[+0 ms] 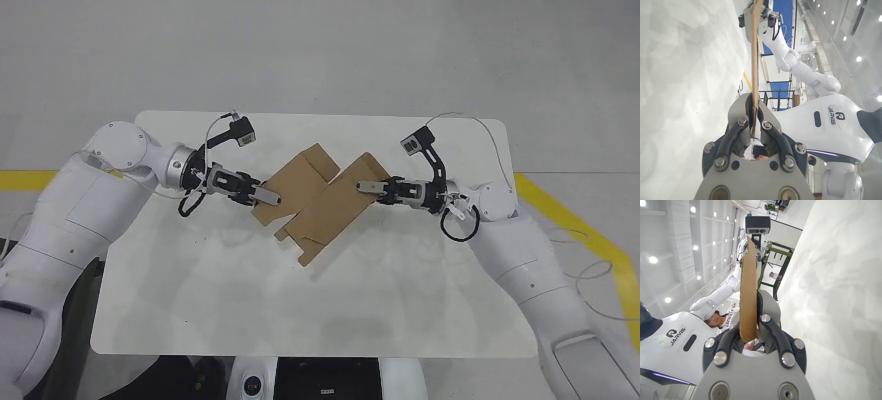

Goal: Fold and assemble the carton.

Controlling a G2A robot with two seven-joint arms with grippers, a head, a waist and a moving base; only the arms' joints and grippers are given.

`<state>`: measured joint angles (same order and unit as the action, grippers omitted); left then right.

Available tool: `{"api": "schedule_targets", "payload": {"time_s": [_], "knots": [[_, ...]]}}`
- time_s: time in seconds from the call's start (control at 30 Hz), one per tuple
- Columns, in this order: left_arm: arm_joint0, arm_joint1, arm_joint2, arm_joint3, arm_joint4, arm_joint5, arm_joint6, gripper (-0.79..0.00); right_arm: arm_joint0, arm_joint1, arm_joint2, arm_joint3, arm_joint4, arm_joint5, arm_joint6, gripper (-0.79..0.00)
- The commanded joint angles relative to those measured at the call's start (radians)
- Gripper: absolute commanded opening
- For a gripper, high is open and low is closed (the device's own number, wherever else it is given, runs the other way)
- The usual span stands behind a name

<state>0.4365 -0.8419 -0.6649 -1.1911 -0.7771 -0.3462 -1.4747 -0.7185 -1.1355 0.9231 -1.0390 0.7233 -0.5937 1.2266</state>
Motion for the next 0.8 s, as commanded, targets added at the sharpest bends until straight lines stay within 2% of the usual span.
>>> {"api": "schedule_targets", "payload": {"time_s": [0.0, 0.23, 0.53, 0.77], "knots": [[0.004, 0.000, -0.015, 0.010, -0.012, -0.012, 0.013, 0.000, -0.003, 0.000, 0.006, 0.007, 0.002, -0.024, -0.025, -0.785], [0.014, -0.019, -0.037, 0.088, -0.060, -0.044, 0.045, 0.000, -0.018, -0.004, 0.014, 0.034, -0.021, -0.107, -0.107, -0.785], [0.011, -0.074, -0.012, 0.204, -0.077, -0.079, 0.084, 0.000, -0.010, -0.023, 0.004, 0.070, -0.083, -0.133, -0.198, -0.785], [0.000, -0.118, -0.005, 0.267, -0.139, -0.042, 0.111, 0.000, -0.003, -0.038, -0.003, 0.090, -0.139, -0.140, -0.269, -0.785]]}}
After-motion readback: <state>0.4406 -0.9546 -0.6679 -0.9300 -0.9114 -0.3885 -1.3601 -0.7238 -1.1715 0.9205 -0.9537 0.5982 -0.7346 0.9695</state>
